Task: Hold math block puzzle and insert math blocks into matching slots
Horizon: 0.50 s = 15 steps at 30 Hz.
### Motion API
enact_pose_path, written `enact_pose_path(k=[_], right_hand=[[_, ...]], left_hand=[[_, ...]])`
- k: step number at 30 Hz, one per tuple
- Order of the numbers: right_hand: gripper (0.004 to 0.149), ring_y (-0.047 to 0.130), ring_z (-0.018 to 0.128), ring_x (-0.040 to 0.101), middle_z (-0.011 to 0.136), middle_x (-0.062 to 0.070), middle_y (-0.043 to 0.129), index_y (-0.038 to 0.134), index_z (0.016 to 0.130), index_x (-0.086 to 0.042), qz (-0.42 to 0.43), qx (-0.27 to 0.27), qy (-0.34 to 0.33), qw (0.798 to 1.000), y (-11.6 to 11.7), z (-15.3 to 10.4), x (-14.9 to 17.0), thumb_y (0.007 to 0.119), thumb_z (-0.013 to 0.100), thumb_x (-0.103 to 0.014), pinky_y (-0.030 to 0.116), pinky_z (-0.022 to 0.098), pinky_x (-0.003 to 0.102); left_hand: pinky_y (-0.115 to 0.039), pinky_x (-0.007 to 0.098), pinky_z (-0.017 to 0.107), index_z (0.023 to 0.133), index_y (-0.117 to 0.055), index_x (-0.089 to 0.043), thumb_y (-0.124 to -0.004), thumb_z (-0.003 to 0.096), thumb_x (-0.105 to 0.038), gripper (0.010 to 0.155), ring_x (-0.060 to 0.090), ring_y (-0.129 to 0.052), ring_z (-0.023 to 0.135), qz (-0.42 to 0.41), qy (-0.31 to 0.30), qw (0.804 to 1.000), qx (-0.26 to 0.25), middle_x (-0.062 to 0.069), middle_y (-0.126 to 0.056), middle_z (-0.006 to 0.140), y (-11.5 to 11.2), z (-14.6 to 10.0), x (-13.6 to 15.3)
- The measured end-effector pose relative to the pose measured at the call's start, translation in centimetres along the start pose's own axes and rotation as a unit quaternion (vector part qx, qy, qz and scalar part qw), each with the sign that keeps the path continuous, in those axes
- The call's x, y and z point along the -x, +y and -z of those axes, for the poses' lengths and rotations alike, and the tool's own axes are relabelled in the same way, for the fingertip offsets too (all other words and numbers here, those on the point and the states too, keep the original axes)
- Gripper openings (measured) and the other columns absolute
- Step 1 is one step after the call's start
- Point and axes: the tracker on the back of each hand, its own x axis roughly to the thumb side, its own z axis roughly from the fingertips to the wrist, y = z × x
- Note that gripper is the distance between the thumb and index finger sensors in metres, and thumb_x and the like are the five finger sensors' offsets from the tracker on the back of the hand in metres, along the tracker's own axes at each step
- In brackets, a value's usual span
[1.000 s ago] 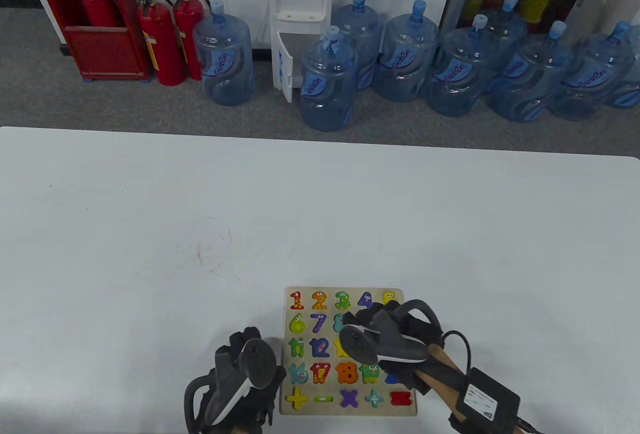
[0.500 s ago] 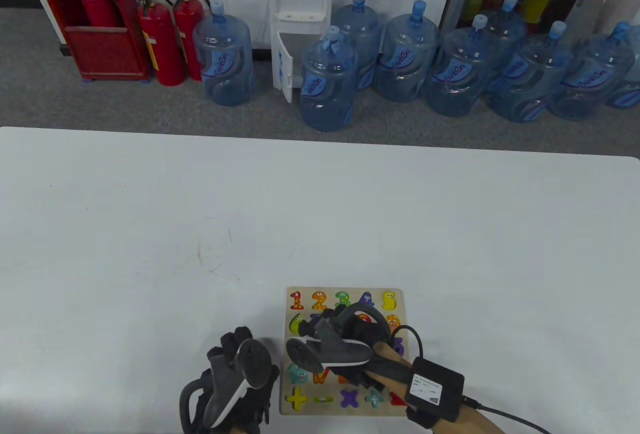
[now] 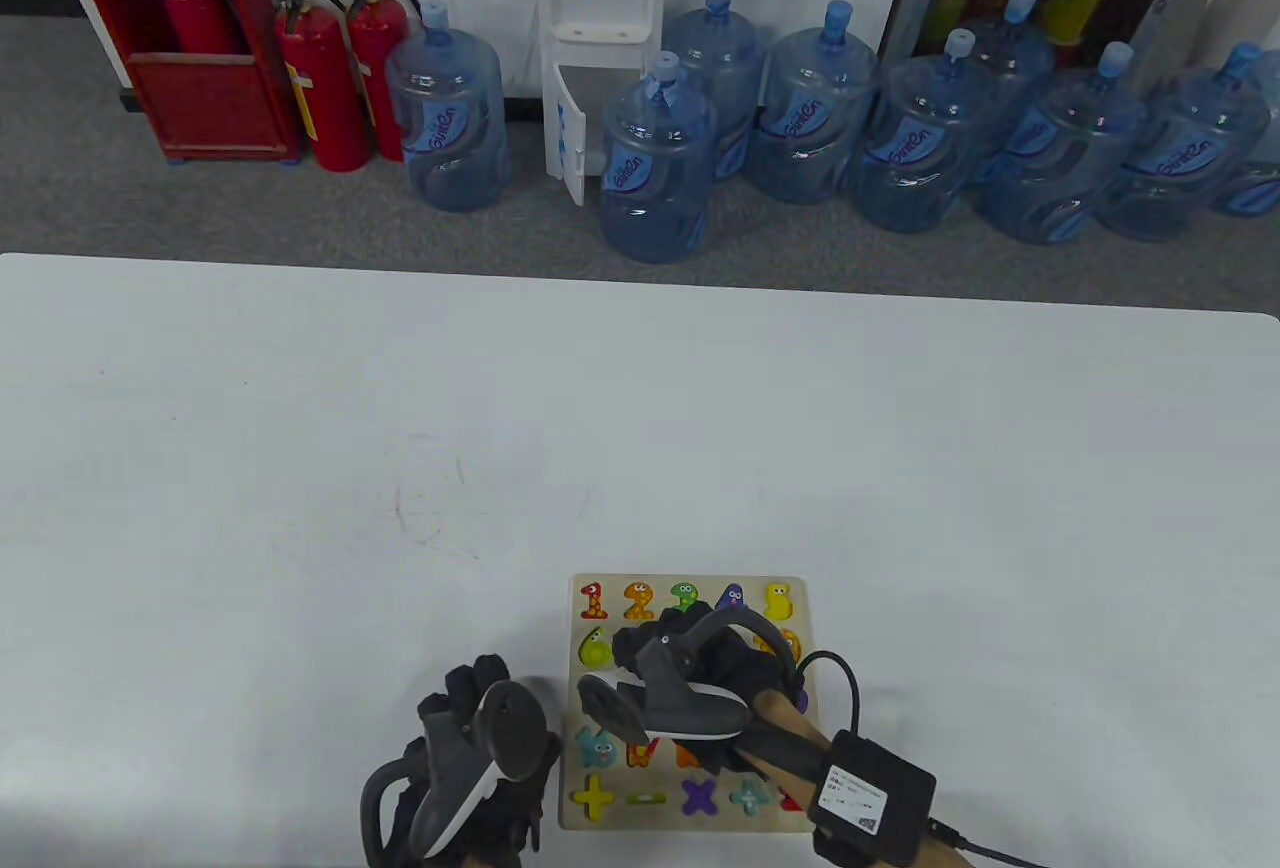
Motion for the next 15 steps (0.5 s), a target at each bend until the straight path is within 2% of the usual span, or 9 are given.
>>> enact_pose_path(k=[4, 9, 12, 15], right_hand=[[0.057, 0.097, 0.062, 0.019, 0.078, 0.000, 0.091, 0.084, 0.080, -0.028, -0.003, -0.016, 0.011, 1.000, 0.7, 0.1, -0.4, 0.086, 0.023, -0.035, 0.079, 0.055, 0.042], [0.058, 0.095, 0.066, 0.019, 0.083, 0.001, 0.087, 0.081, 0.083, -0.029, -0.028, 0.001, 0.020, 0.999, 0.6, -0.5, -1.4, 0.083, 0.025, -0.033, 0.077, 0.057, 0.042], [0.056, 0.094, 0.068, 0.019, 0.086, 0.000, 0.084, 0.077, 0.083, -0.036, -0.025, -0.008, 0.011, 1.000, 0.4, -1.1, -2.1, 0.079, 0.027, -0.032, 0.077, 0.058, 0.043], [0.058, 0.094, 0.069, 0.018, 0.086, -0.003, 0.084, 0.073, 0.084, -0.036, -0.053, -0.014, 0.018, 0.998, 0.6, -1.4, -2.6, 0.080, 0.027, -0.033, 0.077, 0.058, 0.042]], left_hand=[[-0.058, 0.061, 0.074, 0.109, -0.024, -0.022, -0.060, 0.0422, -0.057, 0.084, 0.045, -0.044, 0.108, 0.001, -0.009, 1.000, 0.006, 0.008, -0.030, 0.114, 0.0, 0.1, -0.1], [-0.059, 0.061, 0.074, 0.109, -0.023, -0.022, -0.060, 0.0421, -0.057, 0.084, 0.044, -0.044, 0.108, 0.003, -0.024, 1.000, 0.008, 0.008, -0.030, 0.114, -0.1, 0.0, -0.5], [-0.059, 0.061, 0.074, 0.109, -0.024, -0.022, -0.060, 0.0421, -0.057, 0.084, 0.044, -0.044, 0.108, 0.001, -0.035, 0.999, 0.009, 0.008, -0.030, 0.114, 0.0, -0.1, -0.8], [-0.059, 0.061, 0.074, 0.109, -0.023, -0.022, -0.060, 0.0422, -0.058, 0.084, 0.044, -0.044, 0.108, -0.002, -0.043, 0.999, 0.014, 0.008, -0.029, 0.114, 0.0, 0.0, -0.9]])
